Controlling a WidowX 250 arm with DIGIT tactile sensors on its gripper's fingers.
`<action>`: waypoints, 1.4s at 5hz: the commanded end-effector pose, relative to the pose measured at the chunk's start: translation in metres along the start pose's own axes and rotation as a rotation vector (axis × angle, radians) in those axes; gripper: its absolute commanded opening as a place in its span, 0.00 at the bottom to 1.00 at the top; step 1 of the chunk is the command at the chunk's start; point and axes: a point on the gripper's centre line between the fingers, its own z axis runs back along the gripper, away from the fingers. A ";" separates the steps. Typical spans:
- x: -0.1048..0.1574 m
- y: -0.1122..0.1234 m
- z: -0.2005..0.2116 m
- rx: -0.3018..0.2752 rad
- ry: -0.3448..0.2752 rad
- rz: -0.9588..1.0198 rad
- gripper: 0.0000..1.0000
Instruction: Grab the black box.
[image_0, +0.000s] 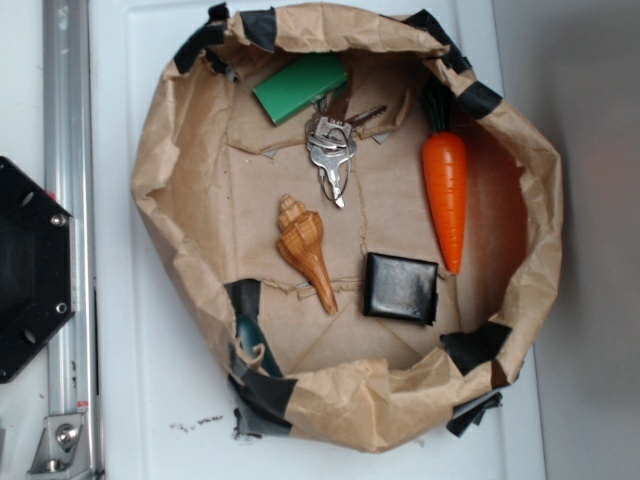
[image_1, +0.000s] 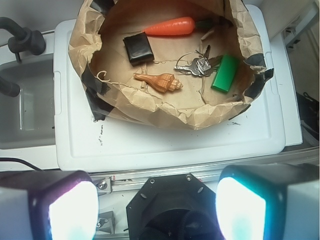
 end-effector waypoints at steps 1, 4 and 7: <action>0.000 0.000 0.000 0.000 0.000 0.000 1.00; 0.106 -0.007 -0.072 -0.069 -0.165 -0.026 1.00; 0.106 -0.007 -0.072 -0.069 -0.165 -0.026 1.00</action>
